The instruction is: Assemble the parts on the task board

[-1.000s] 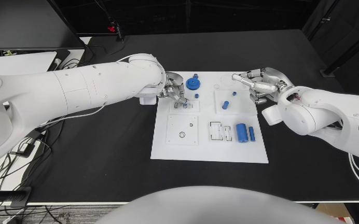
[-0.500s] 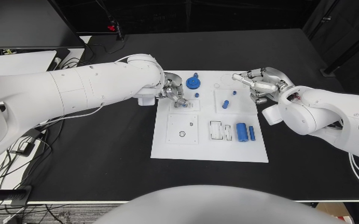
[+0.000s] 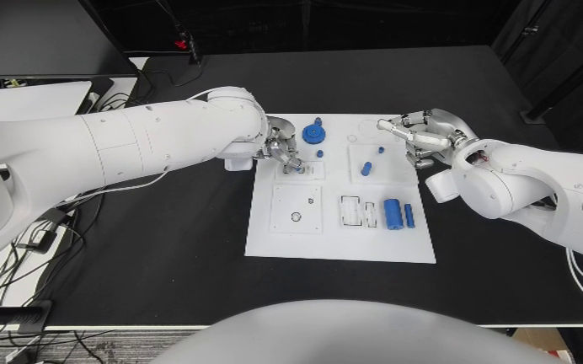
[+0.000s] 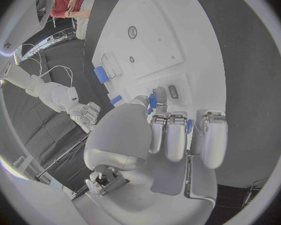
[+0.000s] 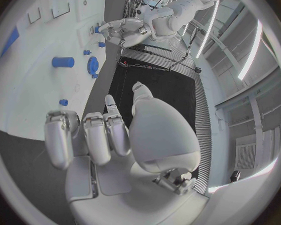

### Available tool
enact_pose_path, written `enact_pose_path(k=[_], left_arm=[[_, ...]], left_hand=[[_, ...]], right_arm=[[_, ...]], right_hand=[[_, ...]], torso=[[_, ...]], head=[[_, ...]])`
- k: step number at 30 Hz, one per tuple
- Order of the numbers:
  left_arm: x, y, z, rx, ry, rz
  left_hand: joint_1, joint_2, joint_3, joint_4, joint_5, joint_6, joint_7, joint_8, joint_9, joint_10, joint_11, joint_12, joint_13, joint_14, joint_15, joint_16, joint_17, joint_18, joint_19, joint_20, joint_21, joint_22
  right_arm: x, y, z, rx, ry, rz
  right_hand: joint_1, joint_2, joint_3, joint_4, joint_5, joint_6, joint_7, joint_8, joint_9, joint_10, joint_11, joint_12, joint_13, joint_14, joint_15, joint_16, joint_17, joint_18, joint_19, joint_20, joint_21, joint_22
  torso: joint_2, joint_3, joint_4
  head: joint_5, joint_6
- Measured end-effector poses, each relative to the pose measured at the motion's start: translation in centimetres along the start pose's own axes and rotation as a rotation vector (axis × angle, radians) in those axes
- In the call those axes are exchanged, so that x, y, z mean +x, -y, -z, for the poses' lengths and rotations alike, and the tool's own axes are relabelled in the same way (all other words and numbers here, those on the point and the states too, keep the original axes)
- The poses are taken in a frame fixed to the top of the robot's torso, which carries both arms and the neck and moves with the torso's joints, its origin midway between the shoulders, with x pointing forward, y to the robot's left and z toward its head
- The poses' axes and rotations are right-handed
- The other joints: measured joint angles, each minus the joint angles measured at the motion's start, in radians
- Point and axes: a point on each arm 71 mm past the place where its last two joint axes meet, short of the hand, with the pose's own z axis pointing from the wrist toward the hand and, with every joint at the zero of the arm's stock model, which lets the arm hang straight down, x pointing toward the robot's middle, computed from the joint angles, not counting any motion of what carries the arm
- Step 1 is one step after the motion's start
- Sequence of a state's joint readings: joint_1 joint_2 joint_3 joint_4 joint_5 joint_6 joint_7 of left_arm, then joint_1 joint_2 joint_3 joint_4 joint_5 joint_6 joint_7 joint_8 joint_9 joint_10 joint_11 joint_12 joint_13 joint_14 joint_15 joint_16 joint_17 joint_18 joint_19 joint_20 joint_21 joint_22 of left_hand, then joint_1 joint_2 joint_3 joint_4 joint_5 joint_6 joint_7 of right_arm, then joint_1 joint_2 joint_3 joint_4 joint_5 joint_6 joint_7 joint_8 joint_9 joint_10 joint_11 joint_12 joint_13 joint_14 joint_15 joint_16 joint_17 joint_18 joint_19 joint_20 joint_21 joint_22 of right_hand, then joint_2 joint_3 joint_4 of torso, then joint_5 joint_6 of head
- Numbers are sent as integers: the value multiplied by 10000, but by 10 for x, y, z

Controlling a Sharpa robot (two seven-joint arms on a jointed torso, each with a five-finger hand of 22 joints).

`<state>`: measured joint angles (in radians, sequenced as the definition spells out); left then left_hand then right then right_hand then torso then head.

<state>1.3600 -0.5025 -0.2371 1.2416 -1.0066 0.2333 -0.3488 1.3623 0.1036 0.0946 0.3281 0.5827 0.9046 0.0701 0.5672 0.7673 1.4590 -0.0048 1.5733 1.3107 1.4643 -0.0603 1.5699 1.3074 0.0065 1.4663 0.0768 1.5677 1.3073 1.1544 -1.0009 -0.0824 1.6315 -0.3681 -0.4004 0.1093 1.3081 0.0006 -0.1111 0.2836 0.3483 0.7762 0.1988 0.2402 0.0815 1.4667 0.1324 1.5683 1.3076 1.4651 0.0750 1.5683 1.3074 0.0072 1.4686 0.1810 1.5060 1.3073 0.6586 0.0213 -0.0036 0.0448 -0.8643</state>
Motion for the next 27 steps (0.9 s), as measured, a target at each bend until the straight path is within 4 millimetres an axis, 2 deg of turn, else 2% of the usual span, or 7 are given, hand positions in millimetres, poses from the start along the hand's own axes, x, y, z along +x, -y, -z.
enact_pose_path(k=[16,27], left_arm=[[-1,1,-2,-147,10,-5],[-1,4,-4,-159,-51,-58]], left_hand=[[0,0,37,20,36,8,8,-37,20,0,0,25,-8,37,-7,0,0,0,-36,36,0,0],[0,0,69,42,35,21,21,-39,31,0,0,33,-8,37,-5,0,0,0,1,72,0,0]], right_arm=[[1,0,0,3,-13,-3],[1,0,0,12,-17,-3]], right_hand=[[0,0,0,0,0,-70,2,65,0,0,0,0,0,0,0,0,0,0,0,0,0,0],[0,0,0,0,0,-70,2,65,-1,0,0,0,0,0,0,0,0,0,0,0,0,0]], torso=[[2,1,-2],[2,1,-2]], head=[[16,-77],[29,-85]])
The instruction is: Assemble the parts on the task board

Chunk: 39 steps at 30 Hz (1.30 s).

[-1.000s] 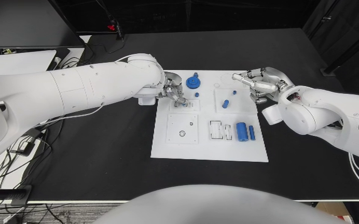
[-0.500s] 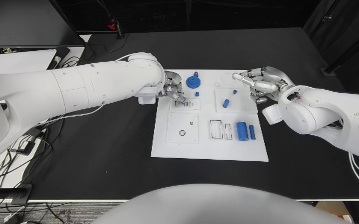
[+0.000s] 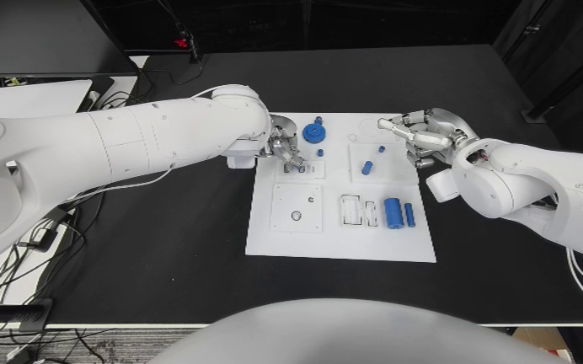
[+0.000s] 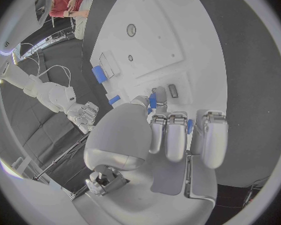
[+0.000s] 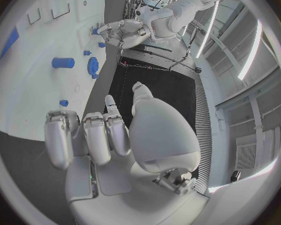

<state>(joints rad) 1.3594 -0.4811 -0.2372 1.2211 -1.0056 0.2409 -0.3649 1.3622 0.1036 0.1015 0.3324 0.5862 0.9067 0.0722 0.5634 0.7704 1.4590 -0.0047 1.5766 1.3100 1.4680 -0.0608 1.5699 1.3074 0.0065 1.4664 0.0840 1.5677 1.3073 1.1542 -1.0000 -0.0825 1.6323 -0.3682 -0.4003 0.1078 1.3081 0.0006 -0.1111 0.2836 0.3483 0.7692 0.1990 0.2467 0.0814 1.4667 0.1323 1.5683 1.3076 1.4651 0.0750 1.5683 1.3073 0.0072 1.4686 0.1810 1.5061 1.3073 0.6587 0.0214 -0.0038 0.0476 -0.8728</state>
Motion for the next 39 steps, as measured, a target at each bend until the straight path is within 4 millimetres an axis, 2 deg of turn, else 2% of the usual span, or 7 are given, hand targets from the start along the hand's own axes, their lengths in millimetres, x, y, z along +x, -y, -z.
enact_pose_path(k=[18,39], left_arm=[[1,1,-2,-4,-178,-65],[2,-3,-3,-95,-236,22]], left_hand=[[0,0,50,33,-5,17,17,-38,22,0,0,-34,1,-3,5,0,0,0,0,0,0,0],[39,-39,78,60,27,34,34,-40,45,0,1,-12,0,-18,21,0,0,1,-1,0,0,8]], right_arm=[[0,0,0,7,-1,1],[0,0,0,14,-12,-2]], right_hand=[[0,0,0,0,0,0,0,0,0,0,0,0,0,0,0,0,0,0,0,0,0,0],[0,0,-54,-2,0,1,0,-1,0,0,0,0,0,0,0,0,0,-1,0,0,0,0]], torso=[[-7,1,0],[-5,-2,3]], head=[[-30,-1],[17,4]])
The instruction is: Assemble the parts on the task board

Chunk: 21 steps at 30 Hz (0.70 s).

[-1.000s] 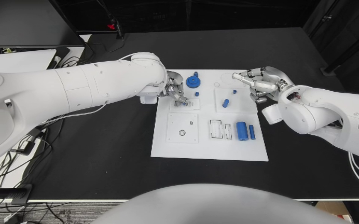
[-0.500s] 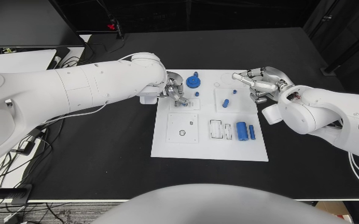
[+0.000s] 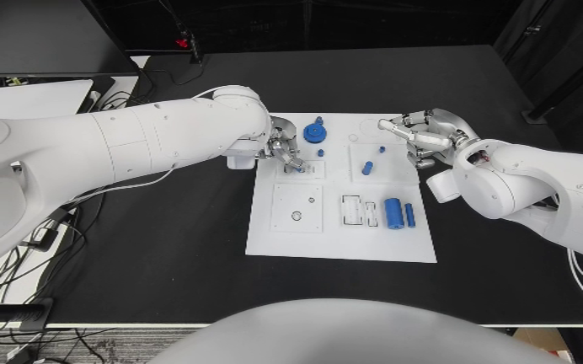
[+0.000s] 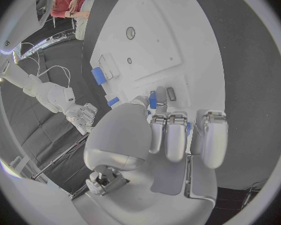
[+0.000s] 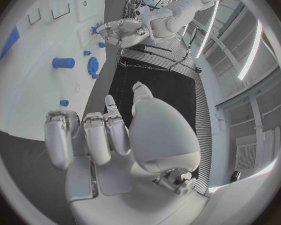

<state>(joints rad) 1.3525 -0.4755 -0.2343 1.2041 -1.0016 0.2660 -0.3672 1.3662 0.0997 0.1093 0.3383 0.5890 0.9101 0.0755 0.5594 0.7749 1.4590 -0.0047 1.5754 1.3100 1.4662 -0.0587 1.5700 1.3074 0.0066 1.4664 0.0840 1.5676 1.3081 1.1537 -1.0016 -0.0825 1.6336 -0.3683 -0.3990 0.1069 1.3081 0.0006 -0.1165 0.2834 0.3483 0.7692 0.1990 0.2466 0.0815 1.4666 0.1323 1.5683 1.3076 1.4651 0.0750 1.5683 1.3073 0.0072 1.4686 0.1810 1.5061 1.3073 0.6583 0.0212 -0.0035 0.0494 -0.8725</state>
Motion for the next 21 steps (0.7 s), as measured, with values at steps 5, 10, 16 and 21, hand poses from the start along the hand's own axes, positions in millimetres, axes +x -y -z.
enact_pose_path(k=[5,10,16,21], left_arm=[[-1,1,-1,3,12,16],[0,3,-2,37,4,-3],[0,6,-3,69,-18,-27],[4,7,-5,83,-136,-59]], left_hand=[[0,0,0,0,0,1,1,0,-1,0,0,7,0,0,1,0,0,-1,0,0,0,0],[0,0,0,0,0,3,3,3,7,0,0,9,0,0,2,0,0,-1,0,0,0,-1],[0,0,0,0,-1,15,15,3,15,0,0,12,0,-14,-9,0,0,0,0,0,0,-1],[0,0,39,39,-3,-19,-19,-37,0,0,0,-24,1,-17,-26,0,0,-1,0,0,0,-1]], right_arm=[[0,0,0,1,-9,-1],[0,0,0,3,-13,-2],[1,0,0,3,-17,-2],[1,0,0,4,-17,-3]], right_hand=[[0,0,0,0,0,0,0,0,0,0,0,0,0,0,0,0,0,0,0,0,0,0],[0,0,0,0,35,0,0,0,0,0,0,0,0,0,0,0,0,1,0,0,0,0],[0,0,0,0,34,0,0,0,0,0,0,0,0,0,0,0,0,1,0,0,0,0],[0,0,0,0,33,0,0,0,0,0,0,0,0,0,0,0,0,0,0,0,0,0]], torso=[[0,0,-1],[1,0,-1],[1,0,-3],[1,2,-3]], head=[[-11,0],[-25,0],[-27,0],[-28,0]])
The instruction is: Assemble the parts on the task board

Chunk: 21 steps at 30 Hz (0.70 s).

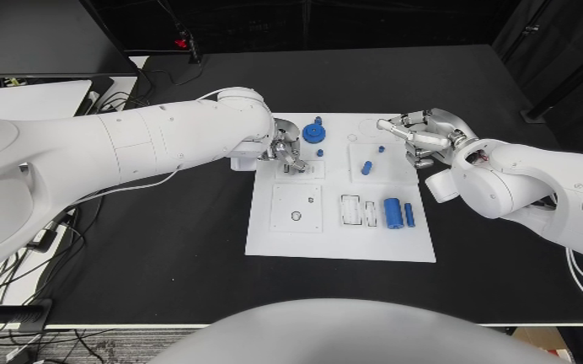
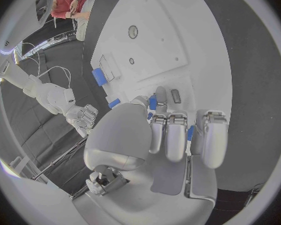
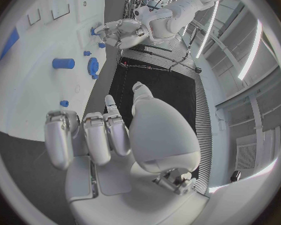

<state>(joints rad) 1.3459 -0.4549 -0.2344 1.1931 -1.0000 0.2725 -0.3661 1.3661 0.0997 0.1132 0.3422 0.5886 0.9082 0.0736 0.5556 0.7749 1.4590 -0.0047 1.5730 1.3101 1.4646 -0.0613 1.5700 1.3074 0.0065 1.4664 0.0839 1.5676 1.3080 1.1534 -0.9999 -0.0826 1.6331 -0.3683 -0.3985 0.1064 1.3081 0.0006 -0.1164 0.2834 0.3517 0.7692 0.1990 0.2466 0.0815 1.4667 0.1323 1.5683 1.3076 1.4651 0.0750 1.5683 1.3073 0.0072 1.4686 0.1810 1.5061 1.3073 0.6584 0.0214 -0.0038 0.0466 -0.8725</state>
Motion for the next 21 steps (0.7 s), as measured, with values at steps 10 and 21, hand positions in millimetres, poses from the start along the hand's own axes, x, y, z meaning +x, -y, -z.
enact_pose_path(k=[10,21], left_arm=[[0,-1,0,-28,-108,-36],[0,-1,0,-36,-125,-33]], left_hand=[[0,0,2,2,-2,0,0,-39,11,0,0,1,0,13,-12,0,0,0,0,0,0,-1],[-156,156,62,29,-174,0,0,-115,42,1,0,5,0,12,-10,0,0,1,0,0,0,-2]], right_arm=[[0,0,0,-2,-9,-2],[0,0,0,-2,-12,-3]], right_hand=[[0,0,0,0,-1,0,0,0,0,0,0,0,0,0,0,0,0,0,0,0,0,0],[0,0,0,0,-2,0,0,0,0,0,0,0,0,0,0,0,7,0,0,0,0,0]], torso=[[-1,2,0],[-1,2,0]], head=[[-9,0],[-5,0]])
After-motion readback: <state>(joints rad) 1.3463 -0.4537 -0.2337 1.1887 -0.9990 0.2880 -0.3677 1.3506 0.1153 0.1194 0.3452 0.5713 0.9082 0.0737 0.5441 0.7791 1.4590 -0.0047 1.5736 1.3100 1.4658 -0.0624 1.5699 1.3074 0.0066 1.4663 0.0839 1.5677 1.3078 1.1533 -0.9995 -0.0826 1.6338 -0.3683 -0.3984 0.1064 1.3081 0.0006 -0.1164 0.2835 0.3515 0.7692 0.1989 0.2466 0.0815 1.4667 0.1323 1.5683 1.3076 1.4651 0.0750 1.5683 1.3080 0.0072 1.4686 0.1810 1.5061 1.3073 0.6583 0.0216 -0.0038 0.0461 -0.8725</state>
